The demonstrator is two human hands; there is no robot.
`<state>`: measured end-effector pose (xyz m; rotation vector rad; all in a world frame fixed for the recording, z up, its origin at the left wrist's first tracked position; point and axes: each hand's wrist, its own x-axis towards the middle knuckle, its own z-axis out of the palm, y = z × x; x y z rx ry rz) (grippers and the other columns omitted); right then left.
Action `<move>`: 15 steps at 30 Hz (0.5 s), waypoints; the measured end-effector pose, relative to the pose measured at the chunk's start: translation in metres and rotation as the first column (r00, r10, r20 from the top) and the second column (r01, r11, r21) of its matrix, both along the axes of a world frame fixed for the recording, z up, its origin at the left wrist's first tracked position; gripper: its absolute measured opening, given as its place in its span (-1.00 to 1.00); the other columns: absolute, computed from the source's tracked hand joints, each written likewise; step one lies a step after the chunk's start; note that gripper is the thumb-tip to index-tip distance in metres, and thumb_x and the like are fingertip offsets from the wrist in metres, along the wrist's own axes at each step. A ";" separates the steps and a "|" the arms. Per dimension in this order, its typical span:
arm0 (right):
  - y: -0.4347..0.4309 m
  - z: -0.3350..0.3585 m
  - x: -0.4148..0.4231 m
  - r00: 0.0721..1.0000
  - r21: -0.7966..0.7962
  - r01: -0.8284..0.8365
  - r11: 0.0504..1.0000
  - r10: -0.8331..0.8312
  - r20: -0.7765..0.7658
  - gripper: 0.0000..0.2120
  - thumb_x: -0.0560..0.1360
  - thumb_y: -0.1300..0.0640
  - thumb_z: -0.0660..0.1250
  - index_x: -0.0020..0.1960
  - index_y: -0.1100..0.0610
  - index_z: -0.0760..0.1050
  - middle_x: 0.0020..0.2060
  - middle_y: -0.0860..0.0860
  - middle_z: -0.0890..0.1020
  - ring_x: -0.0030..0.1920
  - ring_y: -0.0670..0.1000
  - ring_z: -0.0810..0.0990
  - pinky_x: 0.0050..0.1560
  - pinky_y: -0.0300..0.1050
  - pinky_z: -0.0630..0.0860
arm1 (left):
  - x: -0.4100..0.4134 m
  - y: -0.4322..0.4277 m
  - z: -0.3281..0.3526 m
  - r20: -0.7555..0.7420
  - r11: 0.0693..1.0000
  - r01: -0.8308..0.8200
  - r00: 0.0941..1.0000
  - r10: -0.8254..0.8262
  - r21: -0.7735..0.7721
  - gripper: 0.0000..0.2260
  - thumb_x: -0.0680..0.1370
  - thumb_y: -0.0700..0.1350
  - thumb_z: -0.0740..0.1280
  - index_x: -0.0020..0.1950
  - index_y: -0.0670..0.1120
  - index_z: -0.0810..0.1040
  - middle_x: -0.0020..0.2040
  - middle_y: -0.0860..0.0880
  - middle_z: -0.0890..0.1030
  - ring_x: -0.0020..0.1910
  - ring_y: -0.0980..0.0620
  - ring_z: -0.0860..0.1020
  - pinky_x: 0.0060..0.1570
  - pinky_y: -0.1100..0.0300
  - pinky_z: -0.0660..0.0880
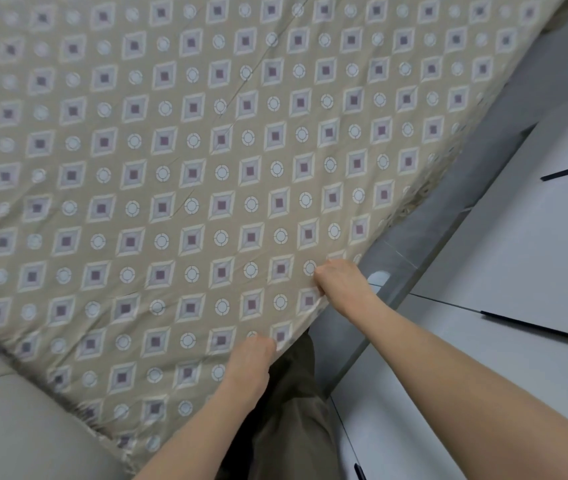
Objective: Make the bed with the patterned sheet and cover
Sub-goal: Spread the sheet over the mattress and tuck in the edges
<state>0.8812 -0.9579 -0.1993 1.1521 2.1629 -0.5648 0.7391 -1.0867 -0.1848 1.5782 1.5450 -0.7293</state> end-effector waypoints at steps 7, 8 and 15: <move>-0.011 0.016 0.029 0.997 -0.187 0.073 0.980 -0.072 0.009 -0.51 0.47 0.40 0.18 0.32 0.04 0.48 0.21 0.08 0.54 0.21 0.13 0.51 0.14 -0.01 0.50 | -0.006 -0.003 0.009 0.120 0.958 -0.247 0.957 0.265 -0.145 -0.81 0.53 -0.07 0.26 0.08 -0.09 0.54 0.06 -0.08 0.60 0.13 -0.07 0.55 0.06 0.16 0.48; -0.012 0.023 0.029 0.994 -0.212 0.110 0.971 -0.110 0.015 -0.50 0.49 0.36 0.17 0.36 0.01 0.44 0.25 0.07 0.52 0.25 0.12 0.48 0.17 0.00 0.49 | -0.007 -0.004 0.013 0.135 0.936 -0.283 0.940 0.314 -0.210 -0.69 0.55 -0.06 0.23 0.28 -0.05 0.49 0.20 -0.05 0.57 0.22 -0.05 0.51 0.19 0.14 0.45; 0.018 0.104 0.013 0.957 -0.188 0.279 0.942 -0.290 -0.031 -0.62 0.60 0.18 0.08 0.38 0.01 0.39 0.31 0.04 0.49 0.26 0.08 0.48 0.16 -0.05 0.46 | -0.034 0.051 0.085 0.257 0.830 -0.549 0.792 0.553 -0.093 -0.65 0.62 -0.11 0.11 0.41 0.00 0.37 0.33 -0.02 0.50 0.25 0.00 0.49 0.17 0.17 0.44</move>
